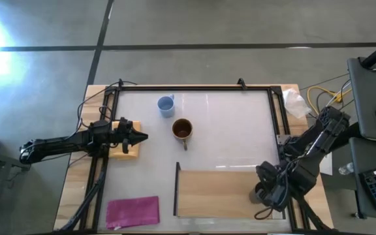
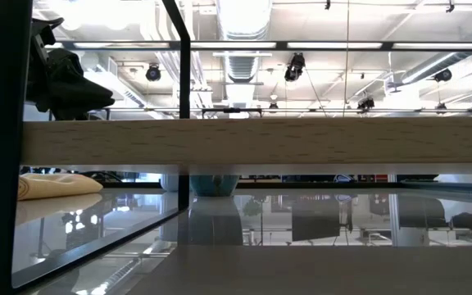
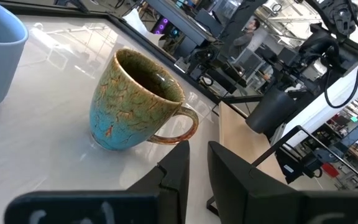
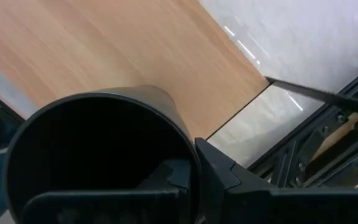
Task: Stack small to large cups/mugs on shelf
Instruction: Put the black cup on the shelf
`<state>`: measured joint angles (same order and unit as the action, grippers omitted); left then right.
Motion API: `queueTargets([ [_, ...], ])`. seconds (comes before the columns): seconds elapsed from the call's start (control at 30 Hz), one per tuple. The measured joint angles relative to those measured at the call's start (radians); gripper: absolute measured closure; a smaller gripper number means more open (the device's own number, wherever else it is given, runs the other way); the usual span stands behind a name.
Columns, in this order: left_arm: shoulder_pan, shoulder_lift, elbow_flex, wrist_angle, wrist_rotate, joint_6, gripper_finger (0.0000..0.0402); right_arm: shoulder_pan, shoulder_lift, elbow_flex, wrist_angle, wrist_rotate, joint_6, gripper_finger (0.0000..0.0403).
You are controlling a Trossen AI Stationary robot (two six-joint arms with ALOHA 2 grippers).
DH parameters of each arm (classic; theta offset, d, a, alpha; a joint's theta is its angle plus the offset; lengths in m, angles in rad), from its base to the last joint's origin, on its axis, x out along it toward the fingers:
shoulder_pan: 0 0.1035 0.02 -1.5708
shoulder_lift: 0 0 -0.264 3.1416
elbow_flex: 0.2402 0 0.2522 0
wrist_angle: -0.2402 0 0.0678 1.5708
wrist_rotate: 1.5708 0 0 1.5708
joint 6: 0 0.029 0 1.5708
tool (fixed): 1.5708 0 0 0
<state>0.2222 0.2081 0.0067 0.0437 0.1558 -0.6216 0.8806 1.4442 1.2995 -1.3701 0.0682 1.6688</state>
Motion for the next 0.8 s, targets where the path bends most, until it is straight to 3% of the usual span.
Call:
queueTargets([
  [0.23,0.0,-0.001,0.0,0.0,0.0,0.0,0.0358,-0.001,0.046,0.001,0.02,-0.023,-0.043,0.0386],
  [0.8,0.0,0.0,0.0,0.0,0.0,0.0,0.0358,-0.001,0.021,0.025,0.012,0.001,-0.077,0.0269],
])
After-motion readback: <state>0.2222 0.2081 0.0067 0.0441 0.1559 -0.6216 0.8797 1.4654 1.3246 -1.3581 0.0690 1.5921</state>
